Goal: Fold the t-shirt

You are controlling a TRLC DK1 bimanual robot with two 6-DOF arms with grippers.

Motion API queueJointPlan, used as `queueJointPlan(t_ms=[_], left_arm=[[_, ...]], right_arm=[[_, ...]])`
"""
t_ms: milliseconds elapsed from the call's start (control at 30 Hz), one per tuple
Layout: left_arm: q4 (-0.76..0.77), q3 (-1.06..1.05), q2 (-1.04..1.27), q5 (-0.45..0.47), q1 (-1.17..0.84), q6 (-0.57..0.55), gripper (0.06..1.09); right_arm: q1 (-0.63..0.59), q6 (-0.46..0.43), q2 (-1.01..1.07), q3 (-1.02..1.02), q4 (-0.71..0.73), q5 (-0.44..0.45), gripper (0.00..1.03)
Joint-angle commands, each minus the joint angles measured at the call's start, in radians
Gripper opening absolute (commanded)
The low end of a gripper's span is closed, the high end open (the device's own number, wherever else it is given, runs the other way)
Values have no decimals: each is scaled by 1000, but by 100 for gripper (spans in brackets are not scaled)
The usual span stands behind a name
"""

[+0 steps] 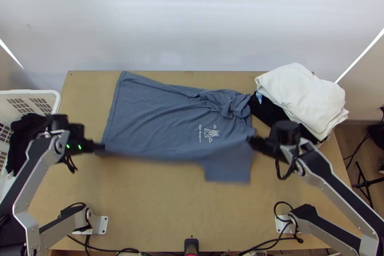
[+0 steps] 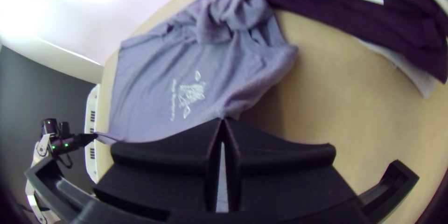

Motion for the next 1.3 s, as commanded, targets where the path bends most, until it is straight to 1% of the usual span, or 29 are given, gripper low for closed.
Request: queueJointPlan(t_ms=[0,100,200,267,367,500,667,700,733,800,867,1000,1100,1267], left_arm=[[150,212,66,11,46,-277,9],[203,359,110,9,32,-435,9],[236,525,165,0,32,-544,9],[236,643,194,-3,31,-585,9],[237,790,191,-1,26,-646,9],[236,879,87,2,26,-688,9],[275,866,-112,8,71,-688,9],[312,824,-165,6,89,-672,9],[392,767,-221,3,123,-656,9],[516,662,-347,3,180,-642,9],[568,617,-441,3,219,-637,9],[519,616,-530,3,239,-656,9],[459,617,-553,14,236,-671,9],[334,613,-547,40,226,-698,9]], right_arm=[[-38,-14,61,264,75,68,3],[-55,-14,155,423,115,84,3],[-69,-22,259,597,130,112,3],[-81,-22,313,704,133,117,3],[-98,-19,325,821,124,118,3],[-103,-10,222,894,44,117,3],[-94,-10,-11,891,-77,77,3],[-92,-10,-72,874,-88,75,3],[-86,-10,-138,850,-88,66,3],[-94,-14,-245,828,-123,20,3],[-126,-19,-330,822,-161,-8,3],[-157,-37,-426,851,-221,-11,3],[-167,-36,-437,891,-273,-9,3],[-170,-48,-439,891,-306,-8,3]])
